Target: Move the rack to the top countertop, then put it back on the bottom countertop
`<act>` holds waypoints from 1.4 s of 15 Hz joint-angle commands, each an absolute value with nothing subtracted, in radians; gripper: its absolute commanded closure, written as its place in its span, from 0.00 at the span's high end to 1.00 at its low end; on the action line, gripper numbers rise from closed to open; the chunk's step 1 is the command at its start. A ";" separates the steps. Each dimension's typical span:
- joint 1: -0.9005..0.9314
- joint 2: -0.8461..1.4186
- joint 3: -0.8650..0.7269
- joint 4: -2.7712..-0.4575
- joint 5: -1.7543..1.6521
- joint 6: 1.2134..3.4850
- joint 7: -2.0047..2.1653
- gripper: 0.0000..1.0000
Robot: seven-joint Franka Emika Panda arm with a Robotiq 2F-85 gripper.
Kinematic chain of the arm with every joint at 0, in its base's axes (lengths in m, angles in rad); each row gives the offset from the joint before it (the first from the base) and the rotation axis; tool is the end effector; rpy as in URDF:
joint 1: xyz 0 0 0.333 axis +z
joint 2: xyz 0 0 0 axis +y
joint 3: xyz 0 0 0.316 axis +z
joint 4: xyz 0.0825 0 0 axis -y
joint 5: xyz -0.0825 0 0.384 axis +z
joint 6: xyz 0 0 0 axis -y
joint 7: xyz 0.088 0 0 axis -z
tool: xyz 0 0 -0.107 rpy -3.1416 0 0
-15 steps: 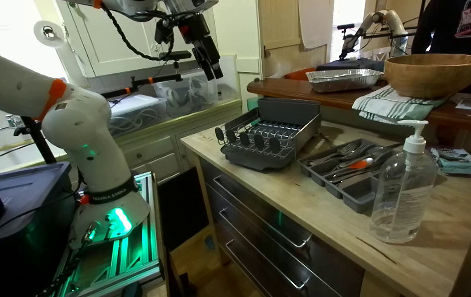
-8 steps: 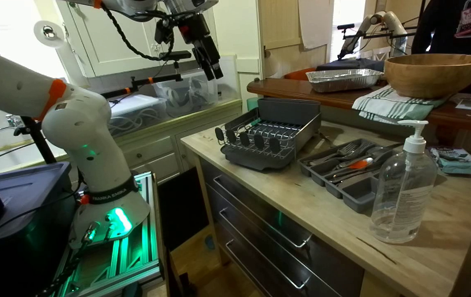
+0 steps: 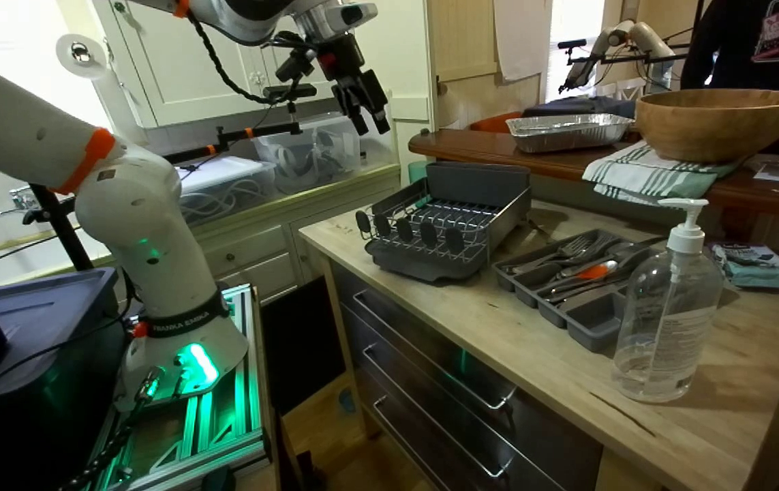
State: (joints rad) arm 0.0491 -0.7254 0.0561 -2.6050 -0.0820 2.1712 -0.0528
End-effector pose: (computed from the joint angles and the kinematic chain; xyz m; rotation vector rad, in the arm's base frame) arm 0.3564 0.0360 0.5087 2.9913 0.2787 0.4423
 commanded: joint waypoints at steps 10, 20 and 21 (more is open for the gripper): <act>0.104 -0.263 -0.052 -2.403 0.054 2.229 -0.355 1.00; 0.124 -0.048 0.011 -2.308 0.021 2.406 -0.348 1.00; 0.121 -0.016 0.023 -2.288 0.010 2.406 -0.336 1.00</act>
State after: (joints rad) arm 0.1298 -0.1636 -0.0089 -2.3768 0.0444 2.3748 -0.3760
